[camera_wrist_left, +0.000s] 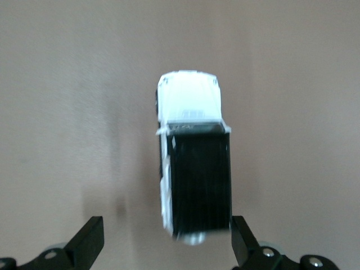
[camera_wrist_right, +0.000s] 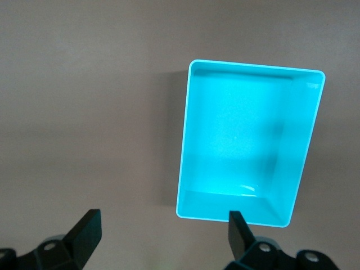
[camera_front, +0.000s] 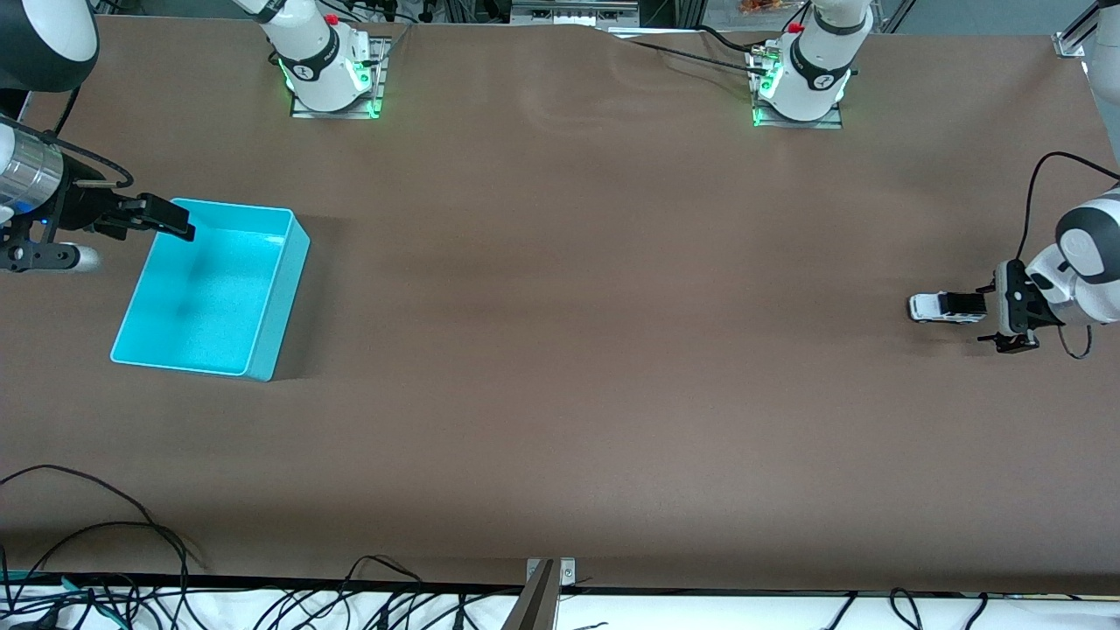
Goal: Wind and store white jeep toy
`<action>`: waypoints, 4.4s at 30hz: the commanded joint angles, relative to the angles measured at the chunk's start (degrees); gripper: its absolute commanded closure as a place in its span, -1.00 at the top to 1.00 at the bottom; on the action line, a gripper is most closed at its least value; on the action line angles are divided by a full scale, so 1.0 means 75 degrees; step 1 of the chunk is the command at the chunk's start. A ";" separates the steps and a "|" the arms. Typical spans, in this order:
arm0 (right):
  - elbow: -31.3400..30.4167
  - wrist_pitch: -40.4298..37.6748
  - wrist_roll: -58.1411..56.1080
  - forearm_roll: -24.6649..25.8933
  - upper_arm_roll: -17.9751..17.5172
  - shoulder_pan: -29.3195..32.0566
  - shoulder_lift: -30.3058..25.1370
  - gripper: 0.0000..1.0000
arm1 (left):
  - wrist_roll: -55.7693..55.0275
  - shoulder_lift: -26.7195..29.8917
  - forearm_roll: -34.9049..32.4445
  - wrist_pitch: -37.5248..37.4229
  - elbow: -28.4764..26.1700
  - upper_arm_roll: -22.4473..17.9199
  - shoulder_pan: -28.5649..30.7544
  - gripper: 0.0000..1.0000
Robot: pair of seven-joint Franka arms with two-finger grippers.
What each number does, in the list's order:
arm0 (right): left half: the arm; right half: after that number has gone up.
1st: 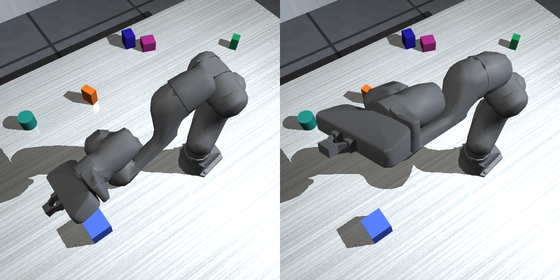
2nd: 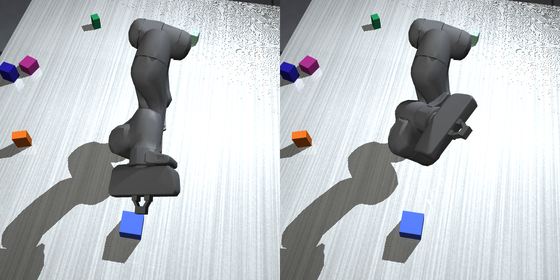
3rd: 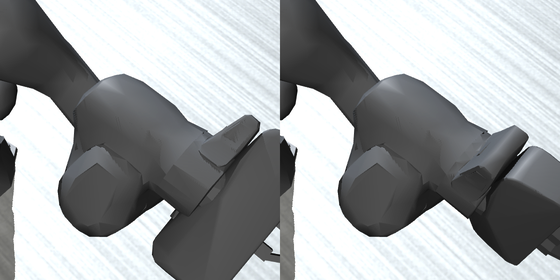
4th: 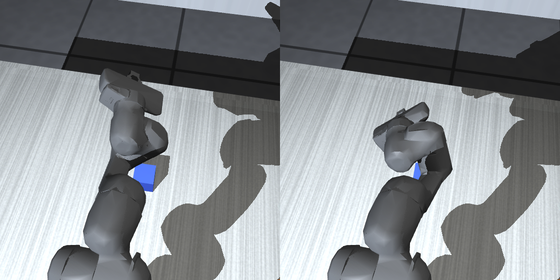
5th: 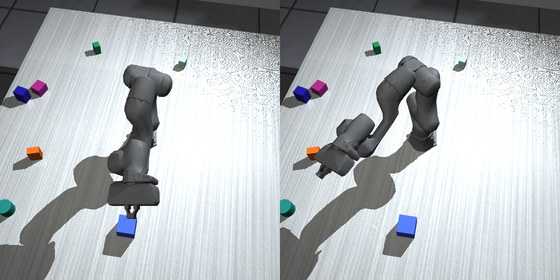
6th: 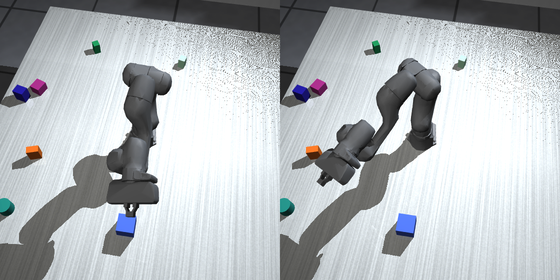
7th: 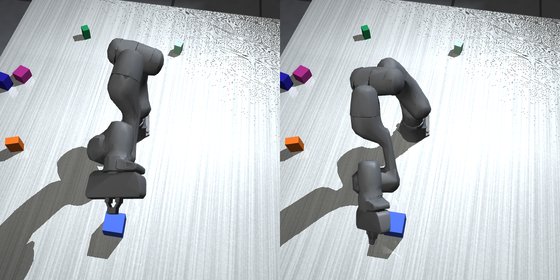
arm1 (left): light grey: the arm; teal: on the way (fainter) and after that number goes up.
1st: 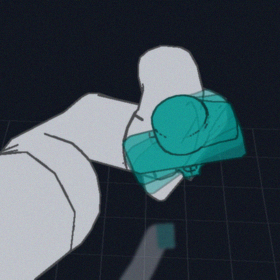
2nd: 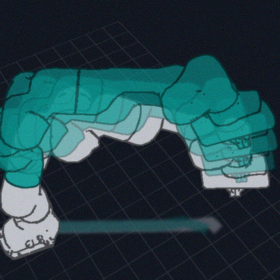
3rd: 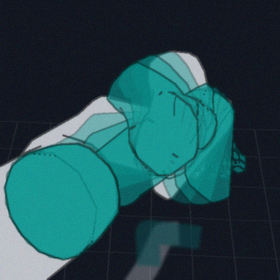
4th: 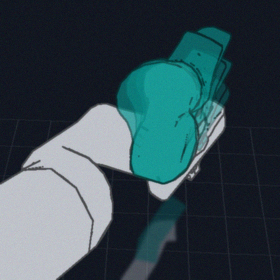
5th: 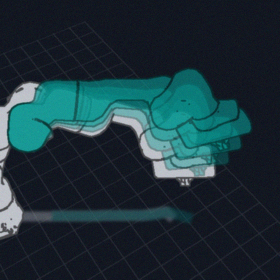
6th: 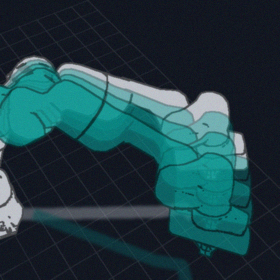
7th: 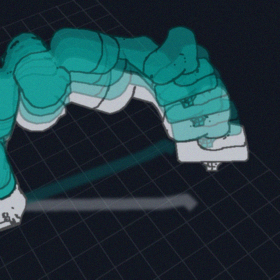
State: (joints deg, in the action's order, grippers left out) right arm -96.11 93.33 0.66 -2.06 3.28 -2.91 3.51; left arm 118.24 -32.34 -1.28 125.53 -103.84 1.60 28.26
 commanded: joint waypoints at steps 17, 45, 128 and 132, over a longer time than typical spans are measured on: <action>-0.0040 -0.0046 -0.0100 -0.0123 0.0078 -0.0046 -0.0047 1.00 | -0.3154 0.0516 -0.0778 -0.3646 0.2418 -0.0002 -0.1330 1.00; -0.0040 -0.0046 -0.0123 -0.0123 0.0078 -0.0046 -0.0047 1.00 | -0.8592 0.1312 -0.0696 -0.6272 0.3205 0.0560 -0.3042 1.00; -0.3754 0.5073 -1.0669 0.0123 -0.0707 -0.0444 0.0879 1.00 | -1.5051 0.4254 0.0112 -0.3716 0.0790 0.0127 -0.4120 1.00; -0.4270 0.5765 -1.0787 0.0123 -0.0707 -0.0444 0.0891 1.00 | -1.5062 0.4113 0.0101 -0.4162 0.1130 0.0127 -0.4120 1.00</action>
State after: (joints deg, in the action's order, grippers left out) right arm -122.33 130.50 -77.02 -1.64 -1.83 -6.36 11.62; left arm 5.74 -0.70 -1.41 98.19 -98.44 3.26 -1.81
